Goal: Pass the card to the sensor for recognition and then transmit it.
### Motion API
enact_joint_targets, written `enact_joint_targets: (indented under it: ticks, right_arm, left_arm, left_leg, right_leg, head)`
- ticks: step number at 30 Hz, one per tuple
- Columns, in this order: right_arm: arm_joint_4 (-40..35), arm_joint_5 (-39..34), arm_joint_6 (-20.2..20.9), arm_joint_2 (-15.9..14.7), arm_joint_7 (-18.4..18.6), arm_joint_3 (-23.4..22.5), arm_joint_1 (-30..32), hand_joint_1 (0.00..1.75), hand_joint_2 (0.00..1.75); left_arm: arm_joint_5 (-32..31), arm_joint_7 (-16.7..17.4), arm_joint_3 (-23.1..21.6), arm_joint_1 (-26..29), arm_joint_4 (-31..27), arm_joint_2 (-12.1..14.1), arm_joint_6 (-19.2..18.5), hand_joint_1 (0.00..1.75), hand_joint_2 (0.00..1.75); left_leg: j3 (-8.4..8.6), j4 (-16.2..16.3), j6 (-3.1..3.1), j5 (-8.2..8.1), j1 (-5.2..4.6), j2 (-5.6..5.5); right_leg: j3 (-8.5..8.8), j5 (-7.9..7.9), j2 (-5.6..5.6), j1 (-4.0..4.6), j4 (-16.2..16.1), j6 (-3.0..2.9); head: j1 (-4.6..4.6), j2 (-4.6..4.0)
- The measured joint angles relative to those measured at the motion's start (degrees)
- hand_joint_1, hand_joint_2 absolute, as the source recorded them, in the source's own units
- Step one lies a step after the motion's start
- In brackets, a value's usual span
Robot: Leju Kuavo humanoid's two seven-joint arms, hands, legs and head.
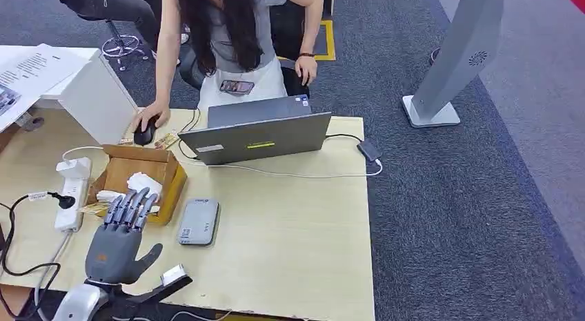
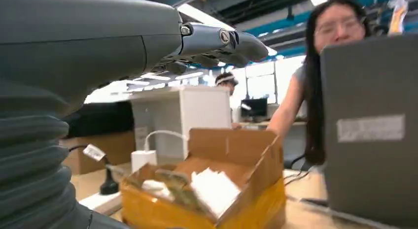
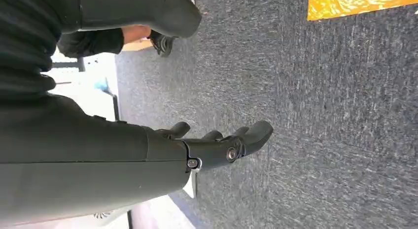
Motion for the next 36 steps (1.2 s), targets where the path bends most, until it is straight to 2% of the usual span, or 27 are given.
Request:
enact_joint_targets:
  ticks: [5,11,16,19,26,36]
  right_arm:
    - [0.0,1.1,0.4,0.0,0.0,-0.4,0.0,0.0,1.75]
    - [0.0,1.4,0.8,0.0,-0.1,-0.5,0.0,0.0,1.75]
    - [0.0,2.6,1.5,0.0,-2.0,-0.5,0.0,0.0,1.75]
    - [0.0,3.5,2.6,0.0,-3.6,-0.5,0.0,0.0,1.75]
    - [0.0,5.4,3.0,0.0,-3.8,-0.5,-0.1,0.0,1.75]
    - [0.0,6.7,3.9,0.0,-4.7,-0.5,-0.2,0.0,1.75]
  left_arm:
    - [0.6,-0.1,4.2,-0.1,3.4,-0.2,-1.1,0.0,1.75]
    - [0.1,-0.5,6.7,-0.4,5.8,-0.5,-1.5,0.0,1.75]
    - [-1.1,-0.5,8.3,-2.5,8.0,-0.7,-2.1,0.0,1.75]
    - [-0.8,-1.8,9.6,-4.7,10.3,-0.7,-1.5,0.0,1.75]
    - [0.1,-3.5,10.3,-7.9,13.2,-1.0,0.6,0.0,1.75]
    - [0.7,-3.6,10.4,-12.0,15.9,-1.0,0.9,0.0,1.75]
  left_leg:
    - [0.03,0.0,0.0,0.0,0.0,0.0]
    - [0.02,0.0,0.0,0.0,-0.01,0.0]
    - [0.02,0.0,0.03,0.02,-0.03,-0.03]
    - [0.03,0.0,0.02,0.03,-0.03,-0.04]
    - [0.03,0.0,0.0,0.04,-0.03,-0.05]
    - [0.03,0.0,0.0,0.04,-0.03,-0.05]
  right_leg:
    - [-0.01,0.0,0.0,0.0,0.0,0.0]
    - [-0.01,0.0,0.0,0.0,0.0,0.0]
    - [0.0,0.0,-0.03,-0.03,0.0,0.01]
    - [0.01,0.01,-0.03,-0.03,0.0,0.02]
    - [0.01,0.01,-0.04,-0.03,0.0,0.01]
    - [0.01,0.02,-0.04,-0.03,0.0,0.02]
  head:
    - [-0.02,0.0]
    - [-0.02,0.0]
    - [0.0,0.0]
    - [-0.02,0.0]
    - [-0.02,0.0]
    - [-0.02,0.0]
